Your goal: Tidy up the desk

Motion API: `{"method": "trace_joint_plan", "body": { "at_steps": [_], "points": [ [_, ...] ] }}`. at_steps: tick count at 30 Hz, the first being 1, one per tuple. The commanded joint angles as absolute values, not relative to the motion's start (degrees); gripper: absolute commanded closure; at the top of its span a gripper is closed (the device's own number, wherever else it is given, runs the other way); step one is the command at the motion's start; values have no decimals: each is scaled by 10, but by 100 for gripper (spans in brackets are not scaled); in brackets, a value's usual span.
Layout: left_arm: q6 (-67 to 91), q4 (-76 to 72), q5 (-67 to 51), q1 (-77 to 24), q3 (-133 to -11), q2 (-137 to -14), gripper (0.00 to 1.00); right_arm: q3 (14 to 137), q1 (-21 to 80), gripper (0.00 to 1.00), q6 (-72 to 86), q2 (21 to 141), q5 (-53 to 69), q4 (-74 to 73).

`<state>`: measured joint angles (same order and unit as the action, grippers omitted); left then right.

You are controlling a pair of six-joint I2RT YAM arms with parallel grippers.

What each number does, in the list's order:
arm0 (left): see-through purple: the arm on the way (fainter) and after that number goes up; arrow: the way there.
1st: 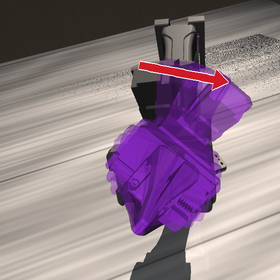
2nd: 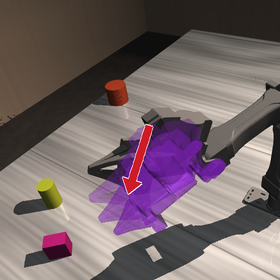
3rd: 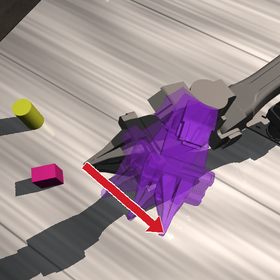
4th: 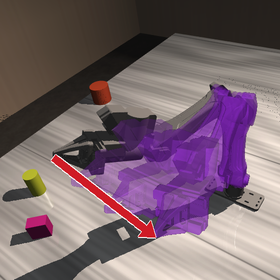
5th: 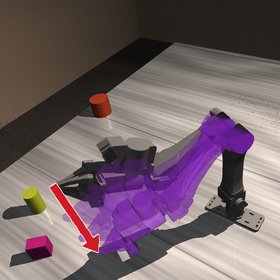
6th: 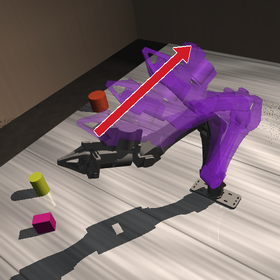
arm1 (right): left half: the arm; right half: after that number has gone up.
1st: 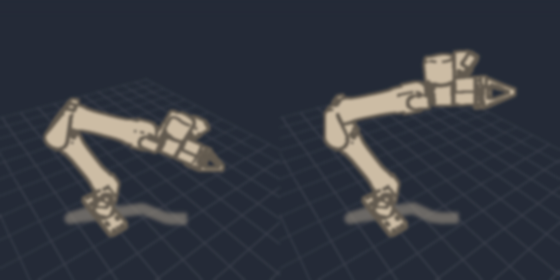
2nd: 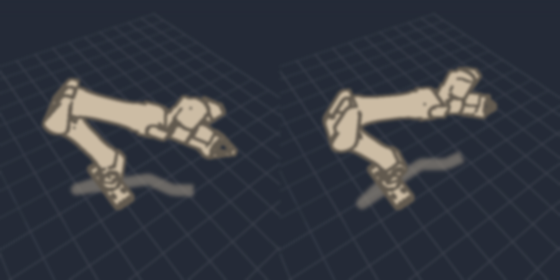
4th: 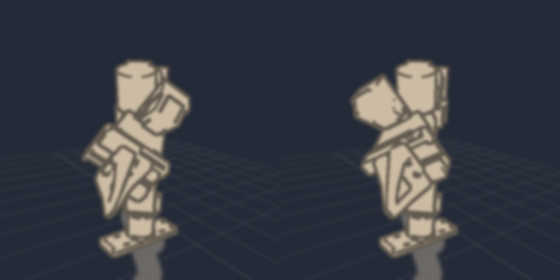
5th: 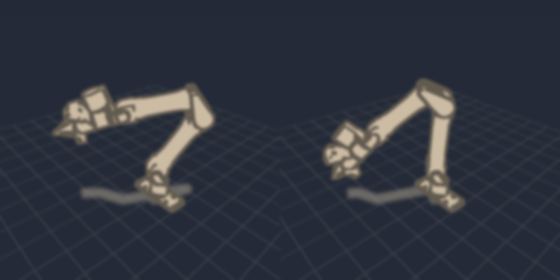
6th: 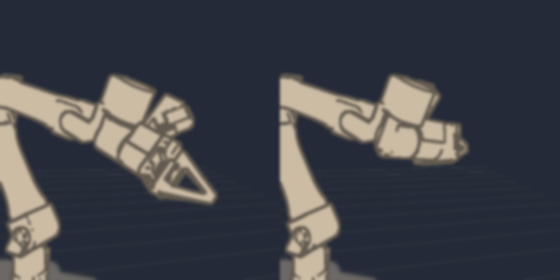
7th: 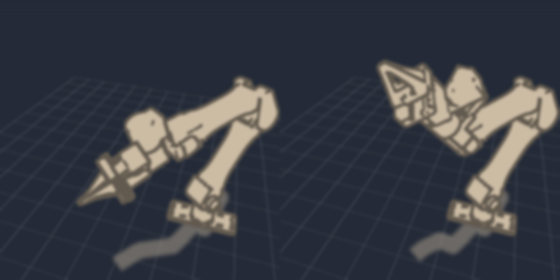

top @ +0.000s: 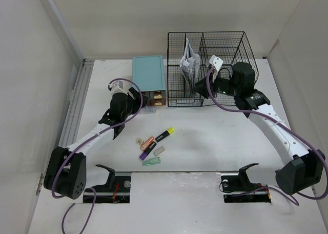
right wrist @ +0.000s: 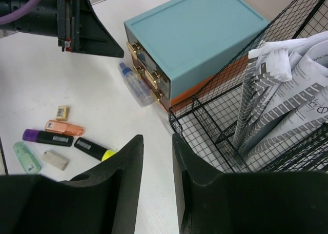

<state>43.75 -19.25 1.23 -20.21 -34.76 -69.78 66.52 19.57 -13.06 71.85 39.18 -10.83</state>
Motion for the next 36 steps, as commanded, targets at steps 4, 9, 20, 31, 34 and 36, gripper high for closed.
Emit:
{"method": "trace_joint_plan", "body": {
  "at_steps": [4,9,20,31,34,36],
  "points": [
    [453,-248,-36,-164,-367,-733,36,664,198,66,-120,710,396,-83],
    [460,-293,-41,-158,-352,-756,39,658,198,65,-126,710,396,-83],
    [460,-319,-41,-153,-363,-799,42,658,198,65,-126,721,401,-83],
    [448,-325,-31,-153,-345,-767,42,653,198,65,-126,726,407,-83],
    [448,-325,-37,-153,-338,-761,42,653,198,65,-131,726,417,-83],
    [448,-325,-43,-153,-326,-748,40,648,198,62,-145,726,438,-83]
  ]
}}
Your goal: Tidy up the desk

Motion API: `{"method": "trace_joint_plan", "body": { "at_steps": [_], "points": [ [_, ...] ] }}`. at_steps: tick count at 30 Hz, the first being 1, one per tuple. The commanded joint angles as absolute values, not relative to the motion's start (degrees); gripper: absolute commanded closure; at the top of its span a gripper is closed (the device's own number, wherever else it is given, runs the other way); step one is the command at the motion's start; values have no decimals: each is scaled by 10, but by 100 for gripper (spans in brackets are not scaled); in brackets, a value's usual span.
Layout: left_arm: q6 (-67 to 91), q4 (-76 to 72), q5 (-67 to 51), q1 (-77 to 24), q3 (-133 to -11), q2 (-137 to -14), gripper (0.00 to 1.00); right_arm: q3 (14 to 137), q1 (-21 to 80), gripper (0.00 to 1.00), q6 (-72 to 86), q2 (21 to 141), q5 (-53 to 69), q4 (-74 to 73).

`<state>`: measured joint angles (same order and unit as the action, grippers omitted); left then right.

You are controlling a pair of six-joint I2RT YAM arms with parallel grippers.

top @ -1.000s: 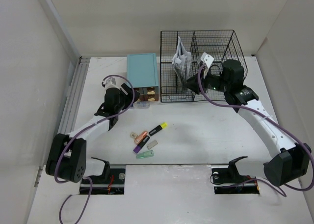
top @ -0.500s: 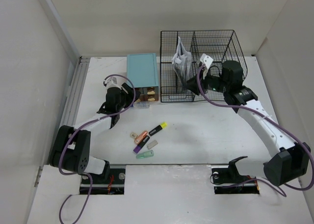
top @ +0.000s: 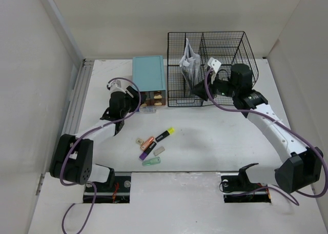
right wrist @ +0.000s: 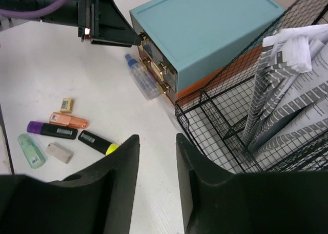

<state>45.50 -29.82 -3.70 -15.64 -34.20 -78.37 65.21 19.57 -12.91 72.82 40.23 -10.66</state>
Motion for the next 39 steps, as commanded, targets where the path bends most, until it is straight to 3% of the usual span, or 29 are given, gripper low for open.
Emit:
{"method": "trace_joint_plan", "body": {
  "at_steps": [1,7,13,17,25,28,39],
  "points": [
    [448,-325,-49,-153,-320,-739,38,648,198,59,-167,726,447,-83],
    [461,-275,-71,-153,-264,-581,31,647,233,38,-333,756,498,-176],
    [455,-100,66,-158,-293,-370,28,646,395,31,-452,817,317,-147],
    [464,-35,129,-158,-298,-313,28,678,445,31,-459,899,255,-107],
    [489,-57,120,-158,-250,-284,26,784,487,32,-459,1056,128,-77],
    [489,-65,109,-158,-243,-284,26,823,492,40,-454,1097,110,-76],
    [516,-65,124,-158,-225,-255,26,929,497,42,-443,1201,112,-104]
  ]
}}
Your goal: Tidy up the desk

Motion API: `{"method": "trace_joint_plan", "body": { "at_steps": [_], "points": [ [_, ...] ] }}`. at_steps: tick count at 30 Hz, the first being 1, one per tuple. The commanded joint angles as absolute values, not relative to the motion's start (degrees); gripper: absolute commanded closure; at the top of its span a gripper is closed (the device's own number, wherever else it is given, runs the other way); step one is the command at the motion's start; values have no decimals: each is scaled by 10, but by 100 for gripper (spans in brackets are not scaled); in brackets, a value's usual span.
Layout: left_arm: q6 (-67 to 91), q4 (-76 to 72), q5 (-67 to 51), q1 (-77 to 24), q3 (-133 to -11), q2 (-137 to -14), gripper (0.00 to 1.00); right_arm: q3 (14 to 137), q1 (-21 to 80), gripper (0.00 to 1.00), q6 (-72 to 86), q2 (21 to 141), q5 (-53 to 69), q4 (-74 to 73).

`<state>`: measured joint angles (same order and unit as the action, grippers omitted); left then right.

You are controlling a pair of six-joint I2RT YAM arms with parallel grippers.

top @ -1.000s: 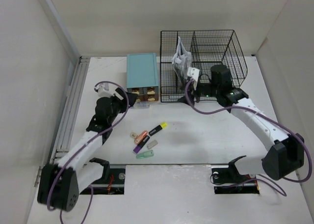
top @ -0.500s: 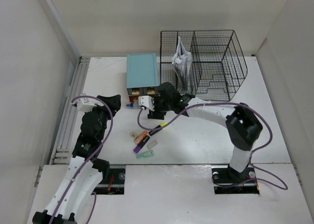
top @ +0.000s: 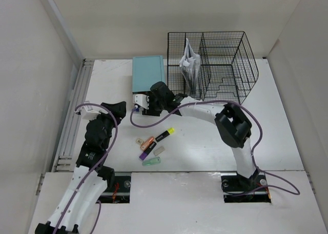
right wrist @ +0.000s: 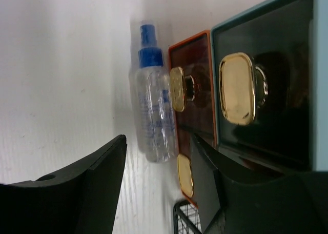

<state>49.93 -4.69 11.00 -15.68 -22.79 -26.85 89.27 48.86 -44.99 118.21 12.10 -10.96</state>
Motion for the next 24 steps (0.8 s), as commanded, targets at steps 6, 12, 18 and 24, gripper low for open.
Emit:
{"method": "trace_joint_plan", "body": {
  "at_steps": [6,12,18,24],
  "points": [
    [558,-5,187,-158,-231,-205,28,959,497,42,-443,1227,112,-129],
    [564,8,210,-158,-231,-148,28,982,497,44,-438,1253,91,-129],
    [564,19,210,-158,-249,-141,28,1001,503,44,-427,1284,62,-141],
    [564,19,205,-158,-249,-141,28,1020,503,44,-422,1302,50,-153]
  ]
}}
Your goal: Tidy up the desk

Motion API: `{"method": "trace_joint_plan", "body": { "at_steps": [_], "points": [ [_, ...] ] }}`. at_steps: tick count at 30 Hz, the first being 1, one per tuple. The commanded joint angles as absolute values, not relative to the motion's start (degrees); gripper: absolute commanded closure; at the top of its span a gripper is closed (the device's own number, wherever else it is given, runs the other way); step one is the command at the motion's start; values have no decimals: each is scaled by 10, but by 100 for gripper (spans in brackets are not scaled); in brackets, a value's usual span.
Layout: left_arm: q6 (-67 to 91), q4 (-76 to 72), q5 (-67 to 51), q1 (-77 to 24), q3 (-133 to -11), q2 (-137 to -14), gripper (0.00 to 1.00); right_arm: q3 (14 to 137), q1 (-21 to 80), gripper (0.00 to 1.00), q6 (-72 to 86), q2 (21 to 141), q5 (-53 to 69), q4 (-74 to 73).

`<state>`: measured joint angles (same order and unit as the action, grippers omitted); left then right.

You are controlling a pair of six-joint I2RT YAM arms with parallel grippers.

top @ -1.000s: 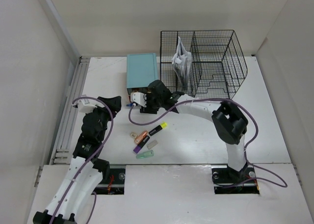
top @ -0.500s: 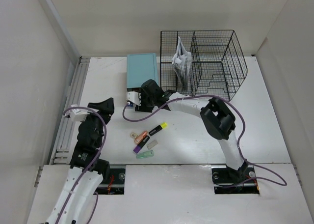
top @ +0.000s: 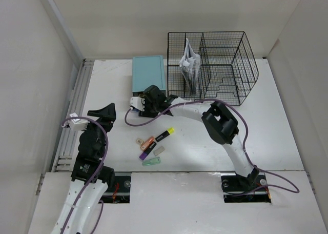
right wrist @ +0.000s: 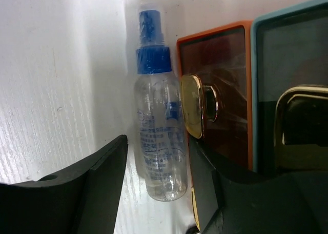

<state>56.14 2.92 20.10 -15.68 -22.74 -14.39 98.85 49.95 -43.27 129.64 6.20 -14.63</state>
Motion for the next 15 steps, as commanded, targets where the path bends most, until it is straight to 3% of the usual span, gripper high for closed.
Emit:
{"method": "trace_joint_plan", "body": {
  "at_steps": [1,4,7,12,15],
  "points": [
    [564,19,205,-158,-249,-141,28,1020,503,44,-422,1302,50,-160],
    [559,19,205,-158,-249,-141,28,1020,503,44,-422,1307,50,-165],
    [559,19,200,-158,-249,-141,28,1027,503,53,-429,1307,75,-195],
    [554,19,200,-158,-254,-141,28,1041,503,59,-459,1312,128,-278],
    [554,19,200,-158,-254,-135,28,1028,503,55,-459,1303,139,-284]
  ]
}}
